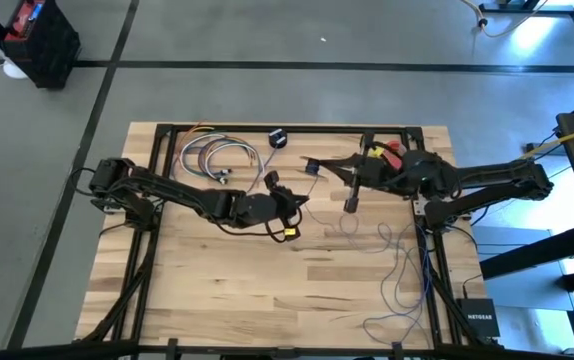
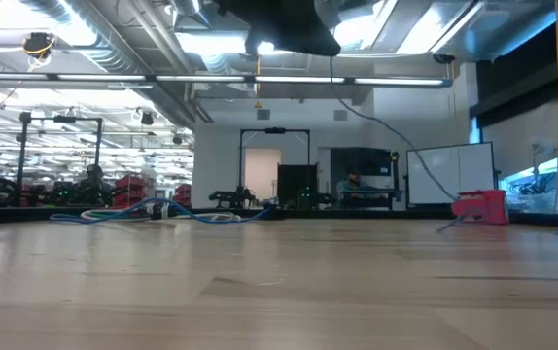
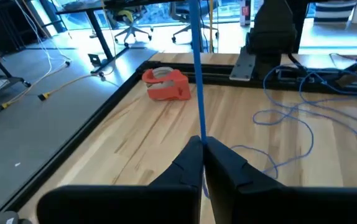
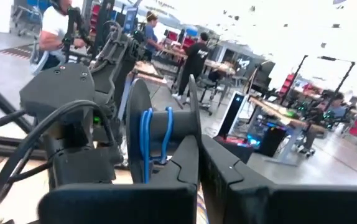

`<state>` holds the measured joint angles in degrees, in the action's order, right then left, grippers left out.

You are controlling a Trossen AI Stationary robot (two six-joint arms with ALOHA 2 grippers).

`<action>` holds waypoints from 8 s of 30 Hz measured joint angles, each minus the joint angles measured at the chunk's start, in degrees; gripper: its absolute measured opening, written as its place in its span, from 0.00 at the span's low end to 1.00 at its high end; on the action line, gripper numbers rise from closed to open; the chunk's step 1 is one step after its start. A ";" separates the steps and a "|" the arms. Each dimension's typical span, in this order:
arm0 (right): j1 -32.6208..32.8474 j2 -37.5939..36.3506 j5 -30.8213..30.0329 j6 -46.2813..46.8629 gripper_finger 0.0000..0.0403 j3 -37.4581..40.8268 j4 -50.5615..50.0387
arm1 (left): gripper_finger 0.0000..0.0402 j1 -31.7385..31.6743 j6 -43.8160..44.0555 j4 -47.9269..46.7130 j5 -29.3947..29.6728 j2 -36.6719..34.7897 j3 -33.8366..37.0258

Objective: Coil cords
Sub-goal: Coil the blue wire onto the black spool

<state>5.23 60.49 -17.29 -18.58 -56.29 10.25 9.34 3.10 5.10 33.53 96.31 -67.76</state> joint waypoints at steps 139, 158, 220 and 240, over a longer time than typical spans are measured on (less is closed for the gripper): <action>-2.42 17.53 -13.76 -2.85 0.01 -0.36 -5.20 | 0.00 0.44 2.27 -9.25 5.54 -14.02 0.12; -1.93 15.57 -3.93 -4.11 0.01 -0.07 12.69 | 0.00 0.42 -0.41 -4.18 3.37 -9.75 0.01; 2.25 17.26 -14.46 0.15 0.01 -10.54 -33.88 | 0.00 2.29 5.48 -22.54 10.53 -18.34 0.25; -0.04 25.90 -15.52 -6.29 0.01 -10.35 -8.78 | 0.00 2.64 3.55 -9.85 6.28 -10.22 0.12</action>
<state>5.19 86.39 -32.80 -24.87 -66.63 1.47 11.99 6.65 -4.75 39.81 86.09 -67.64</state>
